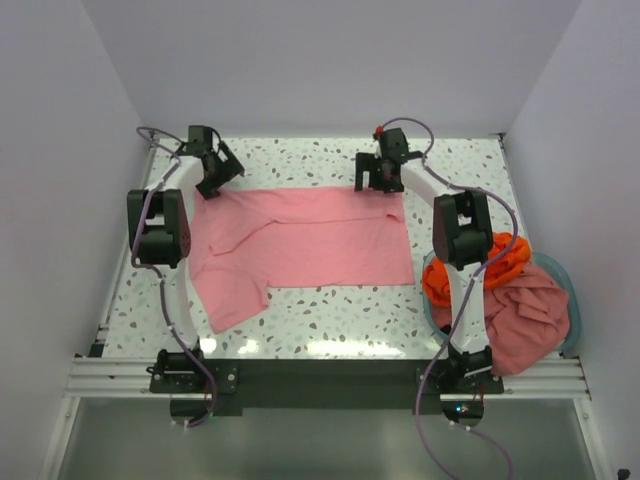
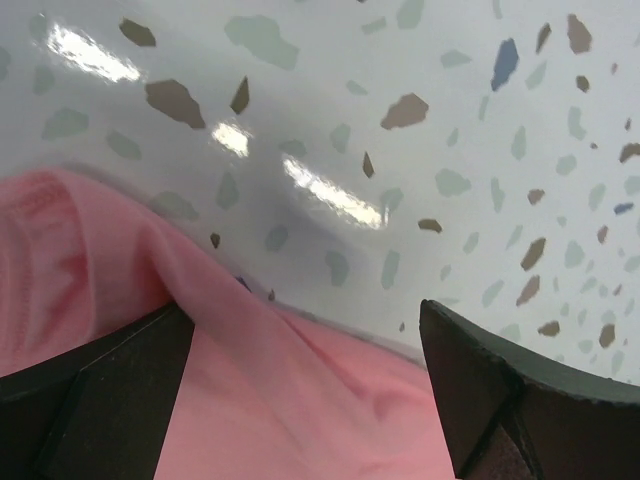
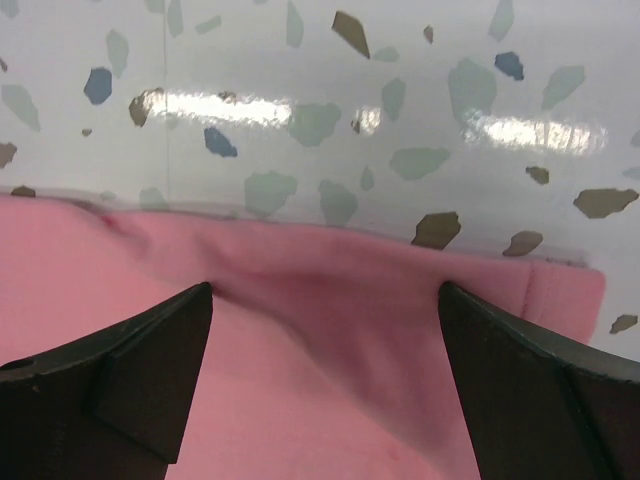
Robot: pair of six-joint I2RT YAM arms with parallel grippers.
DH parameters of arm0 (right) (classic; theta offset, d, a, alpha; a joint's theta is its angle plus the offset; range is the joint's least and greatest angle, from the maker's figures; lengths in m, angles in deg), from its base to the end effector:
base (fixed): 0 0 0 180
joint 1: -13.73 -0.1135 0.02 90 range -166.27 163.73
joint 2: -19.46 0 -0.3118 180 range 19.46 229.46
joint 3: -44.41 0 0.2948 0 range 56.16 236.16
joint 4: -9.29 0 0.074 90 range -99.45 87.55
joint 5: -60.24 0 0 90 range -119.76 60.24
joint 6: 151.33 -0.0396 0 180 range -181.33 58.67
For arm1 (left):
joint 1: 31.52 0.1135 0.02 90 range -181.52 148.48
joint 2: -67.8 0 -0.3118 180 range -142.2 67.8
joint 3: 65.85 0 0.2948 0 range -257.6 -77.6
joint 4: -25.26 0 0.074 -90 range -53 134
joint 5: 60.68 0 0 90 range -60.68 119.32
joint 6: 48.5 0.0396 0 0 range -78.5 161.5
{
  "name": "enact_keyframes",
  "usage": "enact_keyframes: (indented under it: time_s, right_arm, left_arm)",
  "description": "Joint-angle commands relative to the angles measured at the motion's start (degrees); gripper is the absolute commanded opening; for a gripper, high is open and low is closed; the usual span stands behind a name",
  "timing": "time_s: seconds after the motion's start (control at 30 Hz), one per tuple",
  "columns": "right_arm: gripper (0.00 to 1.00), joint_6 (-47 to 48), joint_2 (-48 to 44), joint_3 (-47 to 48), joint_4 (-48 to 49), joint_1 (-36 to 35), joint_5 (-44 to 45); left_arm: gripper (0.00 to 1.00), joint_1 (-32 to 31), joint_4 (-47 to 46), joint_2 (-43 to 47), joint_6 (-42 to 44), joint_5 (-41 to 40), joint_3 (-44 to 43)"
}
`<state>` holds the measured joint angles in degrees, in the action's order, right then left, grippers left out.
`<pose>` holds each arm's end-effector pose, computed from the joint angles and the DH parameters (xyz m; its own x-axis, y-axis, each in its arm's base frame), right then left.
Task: Fold and stack the t-shirts
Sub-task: Fold the tshirt
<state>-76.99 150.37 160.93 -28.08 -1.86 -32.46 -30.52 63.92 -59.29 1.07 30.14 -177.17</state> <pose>0.5582 0.1577 0.1867 -0.8085 0.0543 -0.5860 -0.0813 0.9759 0.2027 0.5577 0.0092 0.1897 -0.6131 -0.6593 -0.4352 -0.5344 0.7519 -0.3861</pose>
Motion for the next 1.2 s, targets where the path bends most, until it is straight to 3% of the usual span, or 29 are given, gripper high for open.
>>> enact_keyframes:
  time_s: [0.0,0.3,0.57,0.7,0.83,0.97,1.17]
  right_arm:
    - [0.99,-1.4,4.0,4.3,-5.3,1.4,5.1]
    - [0.99,-1.9,10.1,9.6,-5.9,4.8,2.8]
    - [0.99,0.3,15.2,21.2,-6.1,5.8,-2.3]
    - [0.99,5.1,12.5,24.3,-5.1,5.8,-1.4]
    - [0.99,8.1,2.0,22.2,-3.6,5.1,-1.3]
    - [0.99,9.2,-10.4,10.6,-2.2,2.2,2.7]
    - [0.99,1.9,-32.8,-20.6,1.9,-4.7,14.2]
  left_arm:
    - [1.00,0.8,5.2,-5.4,1.3,-5.8,-4.5]
    - [1.00,1.1,4.7,-12.7,1.4,-2.8,-12.1]
    - [1.00,1.1,3.0,-17.0,3.2,-0.6,-20.5]
    - [1.00,1.1,3.6,-14.5,3.6,1.7,-26.3]
    - [1.00,0.8,5.1,-5.5,5.1,0.9,-25.5]
    - [1.00,-0.6,8.9,13.0,5.9,-7.2,-12.4]
    - [1.00,-4.7,14.6,38.0,-1.8,-13.9,26.4]
